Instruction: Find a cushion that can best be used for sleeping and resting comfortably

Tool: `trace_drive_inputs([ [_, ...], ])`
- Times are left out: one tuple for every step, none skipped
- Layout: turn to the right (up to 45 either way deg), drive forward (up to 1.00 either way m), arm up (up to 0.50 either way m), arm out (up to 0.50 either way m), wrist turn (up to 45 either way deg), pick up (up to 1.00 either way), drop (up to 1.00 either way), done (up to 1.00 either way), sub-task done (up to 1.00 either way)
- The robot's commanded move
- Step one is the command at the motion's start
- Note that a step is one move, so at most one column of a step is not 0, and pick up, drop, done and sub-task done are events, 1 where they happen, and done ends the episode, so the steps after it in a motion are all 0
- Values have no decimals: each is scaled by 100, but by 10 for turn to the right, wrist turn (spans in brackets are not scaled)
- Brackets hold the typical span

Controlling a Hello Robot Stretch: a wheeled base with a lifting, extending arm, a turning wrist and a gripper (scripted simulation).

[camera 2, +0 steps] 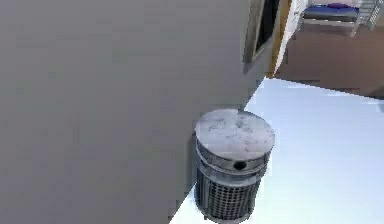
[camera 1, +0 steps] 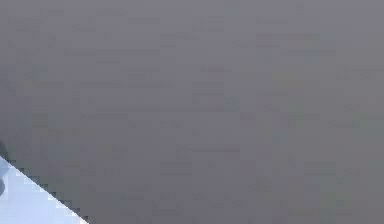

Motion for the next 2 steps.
trace_drive_inputs([
  [450,0,0,0,0,0,0,0,0],
  [450,0,0,0,0,0,0,0,0],
])
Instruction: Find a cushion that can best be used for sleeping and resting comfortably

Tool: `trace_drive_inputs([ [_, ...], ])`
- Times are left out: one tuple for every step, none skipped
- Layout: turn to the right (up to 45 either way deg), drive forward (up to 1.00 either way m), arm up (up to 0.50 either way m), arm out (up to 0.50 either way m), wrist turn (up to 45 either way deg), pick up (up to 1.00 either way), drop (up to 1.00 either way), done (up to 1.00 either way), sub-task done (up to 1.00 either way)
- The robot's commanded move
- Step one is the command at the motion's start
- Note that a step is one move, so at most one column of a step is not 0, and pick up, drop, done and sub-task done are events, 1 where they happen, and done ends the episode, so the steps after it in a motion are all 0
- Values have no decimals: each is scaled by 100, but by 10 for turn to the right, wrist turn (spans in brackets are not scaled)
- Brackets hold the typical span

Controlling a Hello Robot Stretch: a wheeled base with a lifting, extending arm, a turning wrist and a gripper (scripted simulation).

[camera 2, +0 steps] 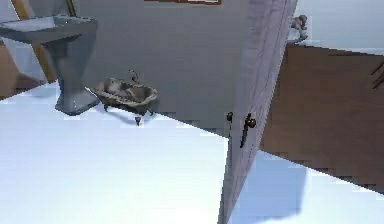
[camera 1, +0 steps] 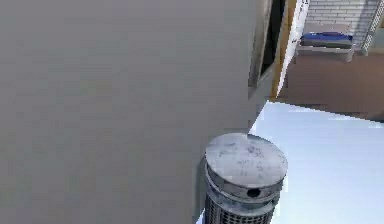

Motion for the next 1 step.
trace_drive_inputs([
  [450,0,0,0,0,0,0,0,0],
])
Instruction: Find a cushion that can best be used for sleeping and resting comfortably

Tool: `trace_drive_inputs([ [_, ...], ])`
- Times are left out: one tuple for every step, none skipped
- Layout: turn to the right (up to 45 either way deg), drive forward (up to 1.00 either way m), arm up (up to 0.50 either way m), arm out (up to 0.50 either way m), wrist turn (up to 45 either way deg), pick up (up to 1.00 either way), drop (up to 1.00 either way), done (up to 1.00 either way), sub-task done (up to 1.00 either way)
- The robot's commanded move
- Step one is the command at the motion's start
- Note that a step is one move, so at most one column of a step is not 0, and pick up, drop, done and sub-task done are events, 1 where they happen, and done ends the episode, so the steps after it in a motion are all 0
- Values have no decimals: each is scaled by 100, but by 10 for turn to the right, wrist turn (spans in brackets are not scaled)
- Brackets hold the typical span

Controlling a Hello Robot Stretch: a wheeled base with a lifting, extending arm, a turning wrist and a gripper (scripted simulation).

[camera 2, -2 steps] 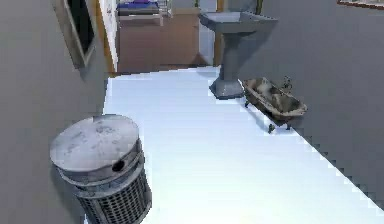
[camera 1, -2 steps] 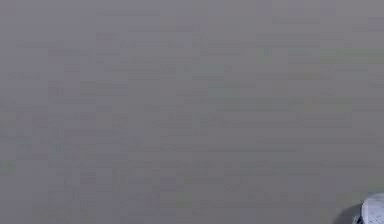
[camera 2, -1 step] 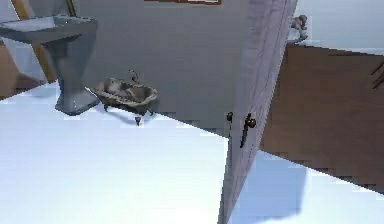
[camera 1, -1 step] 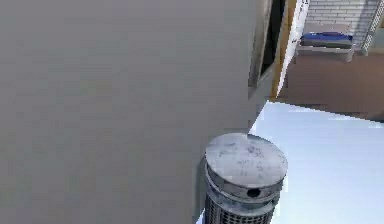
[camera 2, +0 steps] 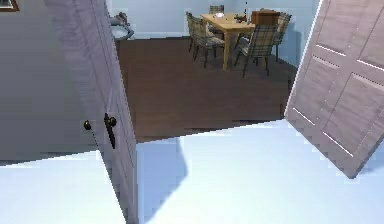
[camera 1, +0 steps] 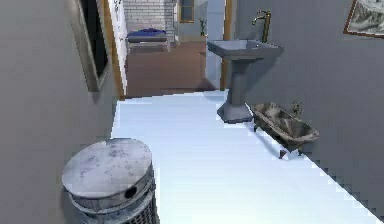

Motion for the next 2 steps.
trace_drive_inputs([
  [300,0,0,0,0,0,0,0,0],
  [0,80,0,0,0,0,0,0,0],
])
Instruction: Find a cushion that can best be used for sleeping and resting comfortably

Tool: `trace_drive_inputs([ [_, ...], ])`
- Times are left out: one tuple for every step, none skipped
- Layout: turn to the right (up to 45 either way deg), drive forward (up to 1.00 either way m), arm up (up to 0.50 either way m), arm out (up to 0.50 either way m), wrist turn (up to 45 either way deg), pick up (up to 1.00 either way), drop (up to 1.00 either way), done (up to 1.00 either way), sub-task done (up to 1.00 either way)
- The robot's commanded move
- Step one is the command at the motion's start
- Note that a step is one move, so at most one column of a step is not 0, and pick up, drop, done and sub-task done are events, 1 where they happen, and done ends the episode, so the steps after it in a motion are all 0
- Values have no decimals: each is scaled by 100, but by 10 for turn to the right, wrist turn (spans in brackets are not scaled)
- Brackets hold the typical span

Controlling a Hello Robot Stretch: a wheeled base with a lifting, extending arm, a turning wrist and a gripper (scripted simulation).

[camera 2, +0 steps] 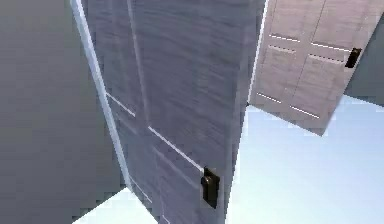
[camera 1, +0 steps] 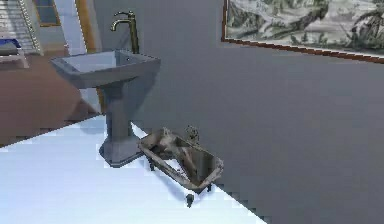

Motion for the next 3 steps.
trace_drive_inputs([
  [-450,0,0,0,0,0,0,0,0],
  [0,100,0,0,0,0,0,0,0],
  [-30,0,0,0,0,0,0,0,0],
])
